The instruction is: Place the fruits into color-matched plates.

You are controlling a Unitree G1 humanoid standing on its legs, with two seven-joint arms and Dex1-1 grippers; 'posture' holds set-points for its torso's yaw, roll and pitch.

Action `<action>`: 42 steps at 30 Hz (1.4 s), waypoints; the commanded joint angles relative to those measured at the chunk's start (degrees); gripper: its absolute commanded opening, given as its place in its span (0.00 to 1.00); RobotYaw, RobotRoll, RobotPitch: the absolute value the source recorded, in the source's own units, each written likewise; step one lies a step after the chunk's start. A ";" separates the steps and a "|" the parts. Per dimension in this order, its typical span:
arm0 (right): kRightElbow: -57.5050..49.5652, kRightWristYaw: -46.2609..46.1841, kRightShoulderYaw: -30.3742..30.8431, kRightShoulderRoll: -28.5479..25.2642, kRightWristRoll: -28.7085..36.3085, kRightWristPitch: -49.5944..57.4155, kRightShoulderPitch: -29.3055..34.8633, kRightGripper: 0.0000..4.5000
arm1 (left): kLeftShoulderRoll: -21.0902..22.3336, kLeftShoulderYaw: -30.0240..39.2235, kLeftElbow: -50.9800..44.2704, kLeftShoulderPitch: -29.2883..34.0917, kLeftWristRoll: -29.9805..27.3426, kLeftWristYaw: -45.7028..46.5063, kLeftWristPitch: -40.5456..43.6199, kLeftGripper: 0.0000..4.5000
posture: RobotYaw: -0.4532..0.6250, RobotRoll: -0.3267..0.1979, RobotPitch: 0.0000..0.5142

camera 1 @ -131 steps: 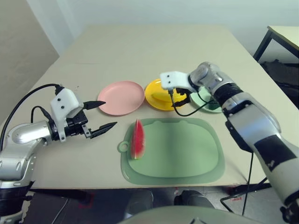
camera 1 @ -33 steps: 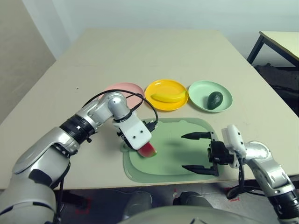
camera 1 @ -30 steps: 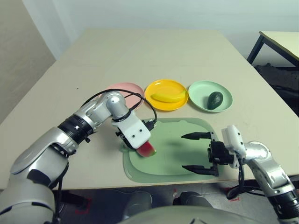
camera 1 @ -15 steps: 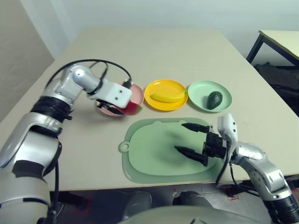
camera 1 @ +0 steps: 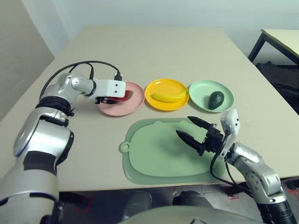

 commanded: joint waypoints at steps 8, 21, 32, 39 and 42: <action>2.76 0.44 -0.57 0.02 -1.18 -4.04 0.87 1.00 | -2.71 2.26 2.14 1.96 -0.52 -4.14 -0.79 0.47 | 0.50 0.62 0.00; 3.89 1.17 0.13 -0.66 -3.01 -5.18 -0.20 1.00 | -3.44 2.63 2.43 2.31 1.00 -1.28 -0.63 0.82 | 0.50 0.62 0.00; 4.15 0.75 -0.06 -1.17 -3.87 -4.67 -2.16 1.00 | -1.33 3.93 1.85 1.82 0.38 -0.22 -1.70 0.99 | 0.51 0.62 0.00; 12.69 0.37 -5.70 -1.34 -3.03 -6.78 -7.22 1.00 | 3.59 12.74 -5.13 3.96 -10.29 -7.96 -1.75 0.99 | 0.51 0.62 0.00; 18.29 1.20 -9.54 -2.14 -2.83 -9.07 -9.39 1.00 | 7.90 22.00 -20.17 10.99 -23.28 -13.95 8.57 0.99 | 0.53 0.62 0.00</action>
